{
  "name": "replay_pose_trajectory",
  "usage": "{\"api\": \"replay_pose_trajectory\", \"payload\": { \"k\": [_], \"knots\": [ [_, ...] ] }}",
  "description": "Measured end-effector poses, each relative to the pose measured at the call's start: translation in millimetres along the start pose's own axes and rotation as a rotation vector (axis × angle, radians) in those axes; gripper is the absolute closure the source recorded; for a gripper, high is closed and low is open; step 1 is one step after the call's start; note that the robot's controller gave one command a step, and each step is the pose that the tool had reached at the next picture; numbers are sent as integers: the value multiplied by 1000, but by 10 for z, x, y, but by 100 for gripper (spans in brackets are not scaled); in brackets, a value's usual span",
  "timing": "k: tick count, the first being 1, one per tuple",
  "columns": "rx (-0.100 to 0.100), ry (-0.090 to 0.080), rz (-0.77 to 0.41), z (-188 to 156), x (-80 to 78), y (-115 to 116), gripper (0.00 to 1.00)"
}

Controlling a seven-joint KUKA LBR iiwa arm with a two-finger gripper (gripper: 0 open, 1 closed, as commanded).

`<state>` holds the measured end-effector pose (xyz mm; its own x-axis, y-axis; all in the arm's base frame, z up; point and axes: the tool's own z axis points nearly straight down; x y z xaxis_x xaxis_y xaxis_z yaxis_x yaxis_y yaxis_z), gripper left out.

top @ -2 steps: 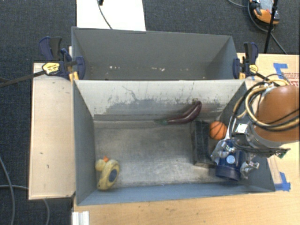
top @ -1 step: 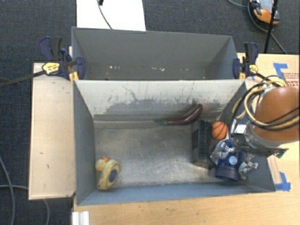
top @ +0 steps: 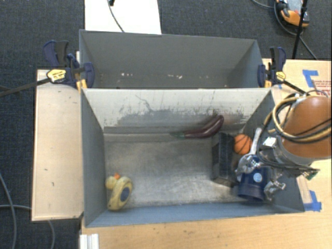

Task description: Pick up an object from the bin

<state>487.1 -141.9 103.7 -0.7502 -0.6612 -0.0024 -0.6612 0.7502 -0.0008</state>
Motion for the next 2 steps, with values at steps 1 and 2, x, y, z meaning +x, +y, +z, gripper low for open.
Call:
{"api": "replay_pose_trajectory", "payload": {
  "k": [1,2],
  "knots": [
    [0,-1,-168,-109,-118,-125,100],
    [0,-1,-167,-109,-118,-125,100]
  ]
}}
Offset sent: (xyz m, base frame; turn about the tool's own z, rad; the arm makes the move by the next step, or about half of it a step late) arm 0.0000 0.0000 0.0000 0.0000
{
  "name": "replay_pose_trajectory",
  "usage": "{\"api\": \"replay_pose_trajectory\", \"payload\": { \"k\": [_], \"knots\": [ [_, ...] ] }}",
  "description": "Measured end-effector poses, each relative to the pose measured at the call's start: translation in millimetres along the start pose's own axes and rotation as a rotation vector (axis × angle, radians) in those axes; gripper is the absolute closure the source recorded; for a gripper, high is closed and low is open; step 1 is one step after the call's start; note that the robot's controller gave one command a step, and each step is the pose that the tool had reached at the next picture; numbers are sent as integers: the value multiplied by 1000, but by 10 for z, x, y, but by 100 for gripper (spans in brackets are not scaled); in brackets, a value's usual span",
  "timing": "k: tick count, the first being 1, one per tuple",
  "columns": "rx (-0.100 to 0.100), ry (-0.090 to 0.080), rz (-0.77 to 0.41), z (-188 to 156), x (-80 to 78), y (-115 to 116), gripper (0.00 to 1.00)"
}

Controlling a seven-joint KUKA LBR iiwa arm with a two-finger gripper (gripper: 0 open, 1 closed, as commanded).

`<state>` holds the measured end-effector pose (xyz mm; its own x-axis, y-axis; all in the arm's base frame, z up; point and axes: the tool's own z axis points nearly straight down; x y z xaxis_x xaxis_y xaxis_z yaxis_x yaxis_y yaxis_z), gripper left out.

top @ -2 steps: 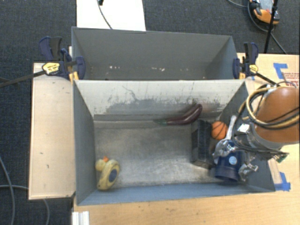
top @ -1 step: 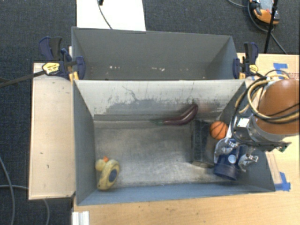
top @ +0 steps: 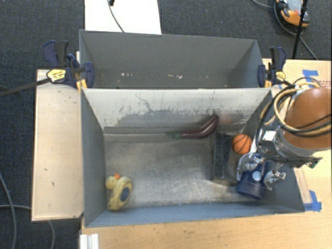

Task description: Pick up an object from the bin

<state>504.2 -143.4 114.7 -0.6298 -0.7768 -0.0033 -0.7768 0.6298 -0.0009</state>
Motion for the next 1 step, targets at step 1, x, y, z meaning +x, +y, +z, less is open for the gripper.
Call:
{"api": "replay_pose_trajectory", "payload": {
  "k": [1],
  "knots": [
    [-1,2,38,-1132,51,-5,100]
  ]
}}
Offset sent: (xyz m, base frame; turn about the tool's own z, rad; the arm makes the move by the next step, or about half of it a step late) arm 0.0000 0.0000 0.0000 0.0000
